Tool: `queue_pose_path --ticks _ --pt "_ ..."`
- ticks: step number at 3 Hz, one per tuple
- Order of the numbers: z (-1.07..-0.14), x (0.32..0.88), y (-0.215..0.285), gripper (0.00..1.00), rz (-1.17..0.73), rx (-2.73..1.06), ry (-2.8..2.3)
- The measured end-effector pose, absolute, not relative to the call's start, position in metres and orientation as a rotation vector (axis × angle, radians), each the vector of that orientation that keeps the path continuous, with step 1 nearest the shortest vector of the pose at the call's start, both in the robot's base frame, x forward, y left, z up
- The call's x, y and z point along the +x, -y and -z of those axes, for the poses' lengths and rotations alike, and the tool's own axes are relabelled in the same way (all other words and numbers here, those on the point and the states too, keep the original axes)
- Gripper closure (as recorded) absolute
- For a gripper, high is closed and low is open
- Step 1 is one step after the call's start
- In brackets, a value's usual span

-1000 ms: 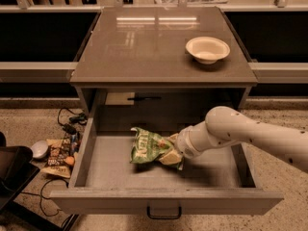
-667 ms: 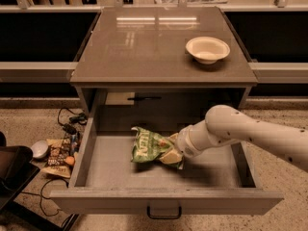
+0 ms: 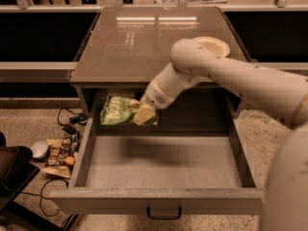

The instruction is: Pick green jalapeno chip bag from top drawer and place on counter

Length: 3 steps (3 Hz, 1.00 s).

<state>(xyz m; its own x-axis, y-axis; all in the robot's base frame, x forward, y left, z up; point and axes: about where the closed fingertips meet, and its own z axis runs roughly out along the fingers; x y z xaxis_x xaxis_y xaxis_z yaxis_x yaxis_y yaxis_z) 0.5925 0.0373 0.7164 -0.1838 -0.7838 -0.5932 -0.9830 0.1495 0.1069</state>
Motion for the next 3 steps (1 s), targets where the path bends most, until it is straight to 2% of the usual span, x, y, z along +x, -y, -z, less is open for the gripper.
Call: queue_pose_path --ticks 1,2,3 --pt "-0.758 0.615 -0.072 1.0 -0.731 -1.787 -2.012" --pt "-0.772 0.619 -0.076 1.0 -0.734 -1.807 -2.004" --pt "-0.837 0.619 -0.075 1.0 -0.681 -1.828 -1.96"
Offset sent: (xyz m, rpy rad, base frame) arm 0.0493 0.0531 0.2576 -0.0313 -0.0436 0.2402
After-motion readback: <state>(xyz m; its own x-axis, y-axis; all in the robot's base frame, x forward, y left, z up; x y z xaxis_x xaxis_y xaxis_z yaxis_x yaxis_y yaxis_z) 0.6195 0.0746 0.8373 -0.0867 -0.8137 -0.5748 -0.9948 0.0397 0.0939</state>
